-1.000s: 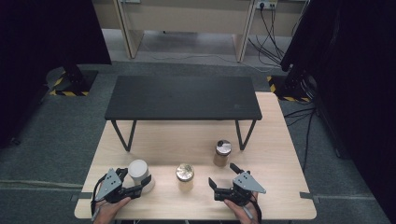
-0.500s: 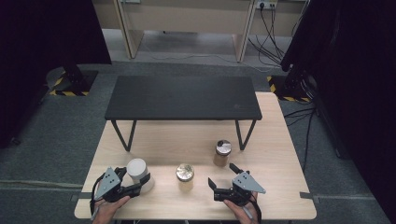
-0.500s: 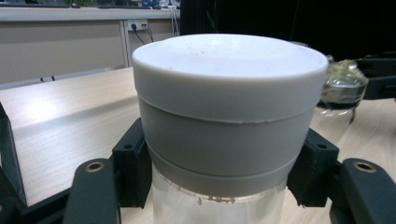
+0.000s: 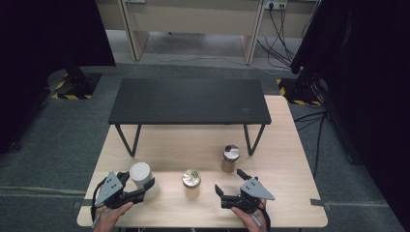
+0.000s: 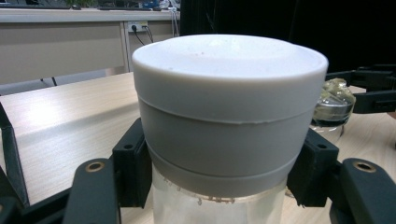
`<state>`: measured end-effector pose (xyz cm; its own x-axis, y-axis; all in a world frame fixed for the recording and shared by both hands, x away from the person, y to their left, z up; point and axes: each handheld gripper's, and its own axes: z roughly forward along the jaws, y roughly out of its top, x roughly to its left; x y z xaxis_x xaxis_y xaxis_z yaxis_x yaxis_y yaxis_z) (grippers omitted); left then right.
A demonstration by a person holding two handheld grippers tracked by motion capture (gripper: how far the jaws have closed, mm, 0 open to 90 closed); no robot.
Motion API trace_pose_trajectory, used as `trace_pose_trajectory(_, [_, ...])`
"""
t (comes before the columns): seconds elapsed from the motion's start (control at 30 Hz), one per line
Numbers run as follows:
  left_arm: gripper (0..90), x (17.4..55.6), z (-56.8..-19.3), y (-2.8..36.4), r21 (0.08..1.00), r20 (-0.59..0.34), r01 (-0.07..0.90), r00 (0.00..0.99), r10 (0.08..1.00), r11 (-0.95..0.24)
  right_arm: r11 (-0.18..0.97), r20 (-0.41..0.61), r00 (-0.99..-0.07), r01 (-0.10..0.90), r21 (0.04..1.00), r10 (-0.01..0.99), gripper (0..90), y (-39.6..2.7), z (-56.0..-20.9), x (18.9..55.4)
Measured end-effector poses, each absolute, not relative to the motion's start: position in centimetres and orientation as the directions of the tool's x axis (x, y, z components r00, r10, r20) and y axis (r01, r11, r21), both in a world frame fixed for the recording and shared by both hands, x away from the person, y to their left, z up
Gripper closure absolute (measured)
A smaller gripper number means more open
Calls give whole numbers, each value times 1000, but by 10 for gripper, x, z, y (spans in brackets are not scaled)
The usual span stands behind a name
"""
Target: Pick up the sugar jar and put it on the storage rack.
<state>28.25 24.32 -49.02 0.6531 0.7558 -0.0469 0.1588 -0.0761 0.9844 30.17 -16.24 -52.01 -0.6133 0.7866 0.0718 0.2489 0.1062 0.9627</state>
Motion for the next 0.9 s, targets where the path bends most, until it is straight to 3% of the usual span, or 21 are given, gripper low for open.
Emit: trace_pose_trajectory(0.9, [354, 291, -456, 236, 976, -71, 201, 665, 743, -87, 106, 76, -622, 250, 963, 779, 3, -161, -520, 302])
